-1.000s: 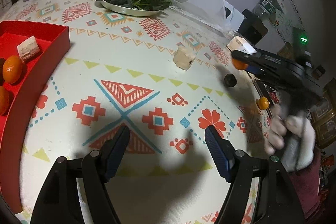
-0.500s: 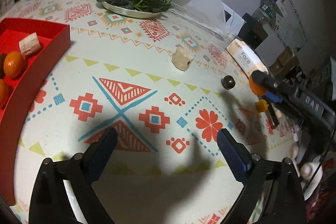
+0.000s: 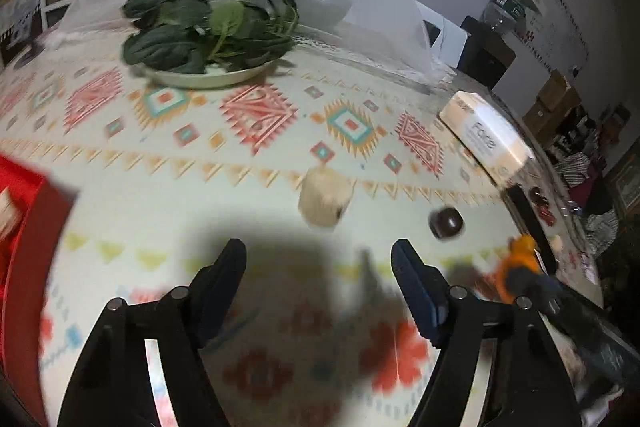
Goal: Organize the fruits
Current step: 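Return both tools to the table and grasp a mandarin with the right tool, then grasp a yam chunk with the left tool while the right carries the mandarin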
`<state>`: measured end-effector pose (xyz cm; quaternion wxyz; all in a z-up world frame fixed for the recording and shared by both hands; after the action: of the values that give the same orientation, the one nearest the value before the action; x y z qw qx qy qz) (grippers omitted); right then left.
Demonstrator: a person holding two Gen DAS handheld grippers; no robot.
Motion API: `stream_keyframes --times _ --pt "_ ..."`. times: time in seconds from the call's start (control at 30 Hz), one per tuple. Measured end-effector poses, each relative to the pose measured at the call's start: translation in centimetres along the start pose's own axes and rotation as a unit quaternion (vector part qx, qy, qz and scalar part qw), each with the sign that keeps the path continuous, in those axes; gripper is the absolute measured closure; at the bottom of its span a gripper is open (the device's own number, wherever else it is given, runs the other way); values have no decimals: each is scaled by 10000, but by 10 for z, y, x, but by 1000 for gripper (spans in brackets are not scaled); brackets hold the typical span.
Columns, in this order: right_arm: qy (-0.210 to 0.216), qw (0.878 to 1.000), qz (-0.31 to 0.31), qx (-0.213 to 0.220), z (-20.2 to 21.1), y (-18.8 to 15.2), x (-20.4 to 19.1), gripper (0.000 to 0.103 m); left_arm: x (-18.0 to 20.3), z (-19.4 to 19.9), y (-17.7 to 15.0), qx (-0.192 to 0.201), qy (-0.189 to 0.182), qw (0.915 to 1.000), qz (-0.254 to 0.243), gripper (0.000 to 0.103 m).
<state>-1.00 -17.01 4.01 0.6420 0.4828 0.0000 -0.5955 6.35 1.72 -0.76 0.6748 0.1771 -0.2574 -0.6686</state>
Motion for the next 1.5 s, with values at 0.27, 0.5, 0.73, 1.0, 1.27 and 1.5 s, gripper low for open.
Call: stream_keyframes --times 0.27,0.5,0.73,1.0,1.27,1.5 --pt "55 9999 -62 -88 -3 1 4 63 16 -31 20 127 311 9992 -222 48" --pt "85 9998 -19 -195 -11 -3 -7 63 14 -20 17 118 385 9985 -362 71" --pt "198 9994 163 -246 -14 -4 -38 63 -27 40 8 370 2 9992 131 71" --pt "502 9955 630 -491 -42 -10 -107 63 -150 121 -20 857 192 9869 1356 71" --pt "987 9830 1170 -1010 -100 -31 -195 63 -273 157 -53 1110 935 9622 2305 71" --pt "1264 9688 1426 -1585 -156 -64 -251 63 -327 149 -73 958 1111 9507 2732 71"
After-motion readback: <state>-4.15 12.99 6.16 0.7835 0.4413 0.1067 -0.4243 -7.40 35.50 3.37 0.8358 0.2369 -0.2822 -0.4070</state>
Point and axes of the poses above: each gripper's, at about its wrist camera, not at the fingertips, and z roughly against the way its jaws point, x to its right, y to its top, the point moved 4 cm from there along -z, roughly the way its jaws point, and after that the axes turned 13 degrees about y, right-handed, at the moved point
